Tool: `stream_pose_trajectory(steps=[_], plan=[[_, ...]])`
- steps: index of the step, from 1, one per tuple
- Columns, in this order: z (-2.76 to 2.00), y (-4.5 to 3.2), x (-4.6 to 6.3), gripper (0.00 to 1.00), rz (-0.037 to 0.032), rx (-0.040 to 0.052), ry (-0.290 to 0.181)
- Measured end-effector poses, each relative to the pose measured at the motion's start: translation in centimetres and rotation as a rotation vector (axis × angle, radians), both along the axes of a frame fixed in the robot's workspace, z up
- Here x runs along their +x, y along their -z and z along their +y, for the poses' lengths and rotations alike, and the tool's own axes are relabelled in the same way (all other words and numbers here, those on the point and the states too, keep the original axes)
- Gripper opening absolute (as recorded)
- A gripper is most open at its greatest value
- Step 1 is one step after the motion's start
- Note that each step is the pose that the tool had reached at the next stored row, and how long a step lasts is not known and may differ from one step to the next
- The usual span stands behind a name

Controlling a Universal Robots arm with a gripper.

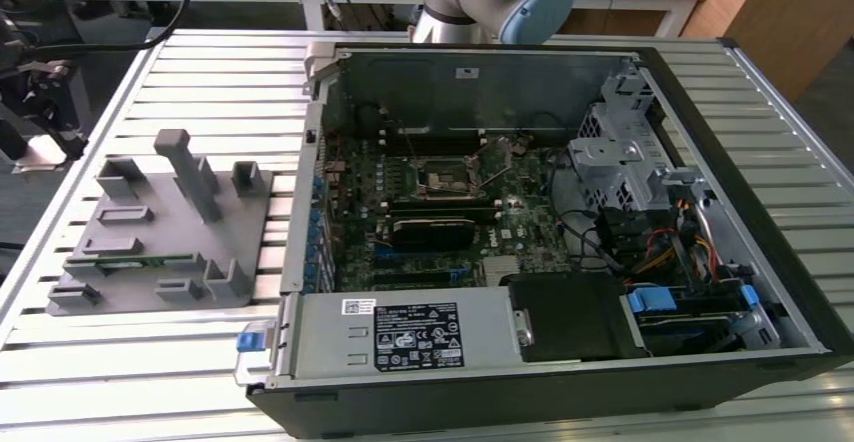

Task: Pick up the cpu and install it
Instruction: 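Pick up the cpu and move it towards the insertion slot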

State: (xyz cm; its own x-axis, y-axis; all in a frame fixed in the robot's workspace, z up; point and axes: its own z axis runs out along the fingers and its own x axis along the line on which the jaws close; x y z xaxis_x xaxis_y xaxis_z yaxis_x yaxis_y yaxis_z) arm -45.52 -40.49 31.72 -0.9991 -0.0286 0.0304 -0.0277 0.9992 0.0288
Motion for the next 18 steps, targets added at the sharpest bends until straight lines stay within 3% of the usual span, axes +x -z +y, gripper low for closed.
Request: stream_pose_trajectory(steps=[18], plan=[[0.0, -0.96, -0.01, 0.54, 0.0, 0.0, 0.0]])
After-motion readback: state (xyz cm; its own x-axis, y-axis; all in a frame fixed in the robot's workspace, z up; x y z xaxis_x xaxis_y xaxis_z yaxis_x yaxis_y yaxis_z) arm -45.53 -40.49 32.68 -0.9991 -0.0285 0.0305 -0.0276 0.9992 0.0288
